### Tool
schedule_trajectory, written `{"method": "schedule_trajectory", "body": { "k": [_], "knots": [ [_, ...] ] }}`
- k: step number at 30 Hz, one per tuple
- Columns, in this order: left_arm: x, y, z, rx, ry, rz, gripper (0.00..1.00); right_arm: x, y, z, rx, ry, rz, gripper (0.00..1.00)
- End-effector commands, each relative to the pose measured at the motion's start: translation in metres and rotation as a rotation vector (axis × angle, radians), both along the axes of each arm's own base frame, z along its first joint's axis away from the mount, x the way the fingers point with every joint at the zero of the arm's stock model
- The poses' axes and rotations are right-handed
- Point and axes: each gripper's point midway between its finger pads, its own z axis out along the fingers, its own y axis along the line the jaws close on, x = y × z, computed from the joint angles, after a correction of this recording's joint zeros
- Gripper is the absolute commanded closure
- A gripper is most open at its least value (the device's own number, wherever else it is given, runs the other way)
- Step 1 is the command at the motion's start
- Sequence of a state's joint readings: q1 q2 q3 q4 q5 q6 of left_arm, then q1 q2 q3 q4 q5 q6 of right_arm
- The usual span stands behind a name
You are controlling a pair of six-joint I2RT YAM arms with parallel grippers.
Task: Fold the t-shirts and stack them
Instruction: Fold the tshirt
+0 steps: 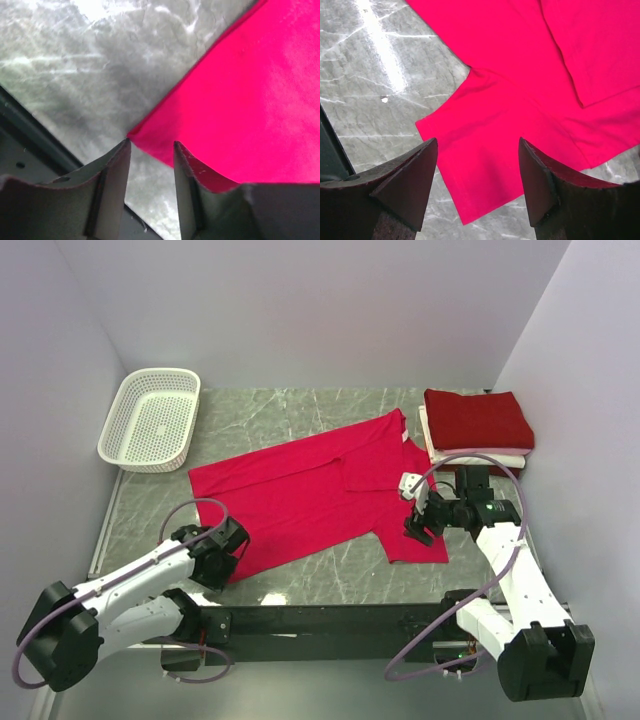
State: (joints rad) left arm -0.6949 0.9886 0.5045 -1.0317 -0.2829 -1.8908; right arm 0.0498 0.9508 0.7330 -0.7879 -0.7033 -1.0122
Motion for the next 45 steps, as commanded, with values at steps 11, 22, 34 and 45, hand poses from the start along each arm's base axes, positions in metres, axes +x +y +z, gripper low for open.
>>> {"method": "schedule_trajectory", "body": {
  "k": [11,22,34,45],
  "knots": [
    [0.004,0.007,-0.014,0.013,-0.012,-0.030,0.92,0.004,-0.027,0.007,-0.093,-0.014,-0.025,0.30],
    [0.022,0.000,0.029,-0.014,-0.133,-0.122,1.00,-0.035,-0.121,-0.039,-0.478,0.062,0.459,0.36],
    [0.030,-0.013,0.030,-0.076,-0.188,-0.175,1.00,-0.036,-0.093,-0.097,-0.444,-0.029,0.673,0.40],
    [0.037,-0.016,0.036,-0.071,-0.216,-0.195,1.00,-0.028,-0.107,-0.116,-0.534,0.042,0.656,0.48]
  ]
}}
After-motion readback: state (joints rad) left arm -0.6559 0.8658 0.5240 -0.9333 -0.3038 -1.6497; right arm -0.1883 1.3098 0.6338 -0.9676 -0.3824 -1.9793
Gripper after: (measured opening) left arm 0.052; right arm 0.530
